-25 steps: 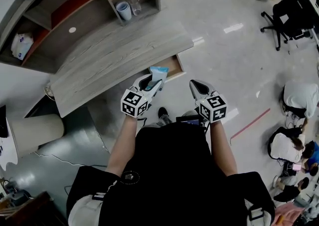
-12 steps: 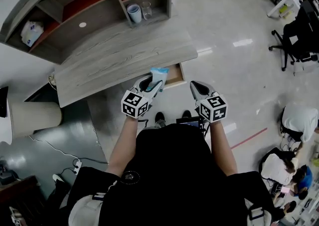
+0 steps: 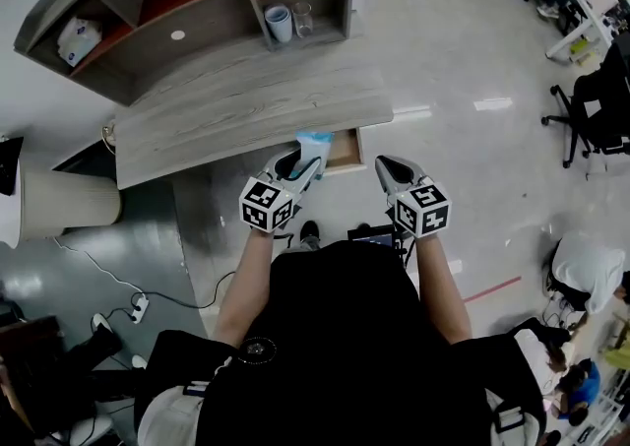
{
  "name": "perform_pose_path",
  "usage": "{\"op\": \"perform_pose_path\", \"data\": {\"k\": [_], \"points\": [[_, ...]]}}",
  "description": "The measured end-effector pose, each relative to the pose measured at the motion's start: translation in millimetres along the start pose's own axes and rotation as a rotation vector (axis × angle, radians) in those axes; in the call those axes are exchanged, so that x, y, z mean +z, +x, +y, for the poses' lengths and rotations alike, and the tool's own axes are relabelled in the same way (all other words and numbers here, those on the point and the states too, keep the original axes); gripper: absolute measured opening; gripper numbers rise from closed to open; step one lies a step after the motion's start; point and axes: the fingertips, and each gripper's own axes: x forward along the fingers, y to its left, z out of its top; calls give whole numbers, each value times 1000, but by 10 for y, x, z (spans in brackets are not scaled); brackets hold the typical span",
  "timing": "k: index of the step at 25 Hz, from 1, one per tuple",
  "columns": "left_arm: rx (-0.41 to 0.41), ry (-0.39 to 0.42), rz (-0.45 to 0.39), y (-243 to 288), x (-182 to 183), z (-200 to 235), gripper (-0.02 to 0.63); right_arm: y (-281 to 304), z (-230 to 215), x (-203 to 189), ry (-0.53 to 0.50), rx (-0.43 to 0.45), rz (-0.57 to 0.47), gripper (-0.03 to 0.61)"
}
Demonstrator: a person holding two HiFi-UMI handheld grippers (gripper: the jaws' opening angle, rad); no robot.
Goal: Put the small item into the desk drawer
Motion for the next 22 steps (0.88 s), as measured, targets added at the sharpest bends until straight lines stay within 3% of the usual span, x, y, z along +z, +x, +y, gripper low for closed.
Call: {"op": "perform_pose_path", "data": {"k": [11,22], "points": [[34,2,30,-24,-115,-70,156,12,-9,-26,-15,54,15,3],[-45,129,176,97,-233,-174,156,-15,-62,-124,22,91,3,3]]}}
